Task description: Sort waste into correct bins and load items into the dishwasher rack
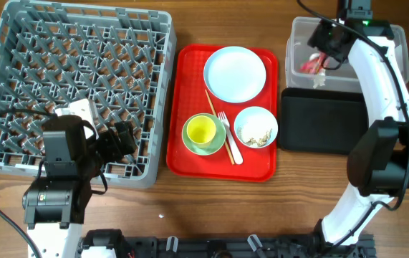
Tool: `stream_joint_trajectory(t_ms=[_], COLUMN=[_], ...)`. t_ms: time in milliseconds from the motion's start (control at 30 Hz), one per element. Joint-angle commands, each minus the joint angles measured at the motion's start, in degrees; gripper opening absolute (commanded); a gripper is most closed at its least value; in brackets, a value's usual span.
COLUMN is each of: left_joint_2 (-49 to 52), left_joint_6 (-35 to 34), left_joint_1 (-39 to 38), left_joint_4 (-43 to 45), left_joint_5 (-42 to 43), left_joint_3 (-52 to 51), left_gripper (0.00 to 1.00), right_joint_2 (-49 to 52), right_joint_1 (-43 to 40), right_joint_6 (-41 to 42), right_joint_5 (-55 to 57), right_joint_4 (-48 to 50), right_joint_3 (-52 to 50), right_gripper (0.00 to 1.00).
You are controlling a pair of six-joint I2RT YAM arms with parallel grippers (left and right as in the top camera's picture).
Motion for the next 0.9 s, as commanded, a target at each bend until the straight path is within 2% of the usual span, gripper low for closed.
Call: stream_joint_trajectory(t_ms=[0,33,100,233,333,433,467,600,700,867], left_joint_2=[0.02,0.02,0.02,0.02,0.02,0.02,0.02,0.02,0.02,0.02], left_joint_6=[0.31,0.31,0.31,0.31,0.31,0.31,0.31,0.28,0.28,0.28], left_joint_1=[0.04,0.04,0.04,0.04,0.04,0.04,0.04,0.04,0.04,0.04], left_joint_4=[0.17,0.17,0.17,0.15,0.15,0.15,0.15,0.13,0.13,0.13], left_joint_5=[0.70,0.70,0.68,0.70,0.70,0.70,0.70,0.70,0.70,0.70], left_joint_3=[1.01,1.01,1.01,1.01,0.98,1.01,1.01,0.98,0.98,1.01], left_gripper=[1.00,1.00,1.00,1.00,1.00,1.00,1.00,1.00,1.00,1.00], right_joint_2=[-7.50,-9.70,-14.47,-22.43,-30.27,-35.80,-35.85,-30.03,-23.39,-11.06], right_joint_1=[0.13,0.13,0.13,0.13,1.31,7.91,10.38,22.51,26.60,29.24], right_joint_6=[-5.97,-6.71,-13.68,-11.37,-12.63,-14.71,-14.01,-1.27,6.43,12.52], right_joint_5=[-4.35,-6.73,-14.01,-15.96,-18.34,-19.32,-17.35,-8.22,-7.63,-9.35], right_joint_4=[-2.58,-4.96,-12.28,-26.99,-27.63,-23.63,-22.32,-15.08,-10.08,-3.98], right_joint_3=[0.96,0.96,0.94,-1.40,-11.69,-21.49,-22.95,-25.44,-25.44,-25.44], right_gripper=[0.75,0.79,0.82,0.82,0.82,0.83,0.83,0.82,0.82,0.82])
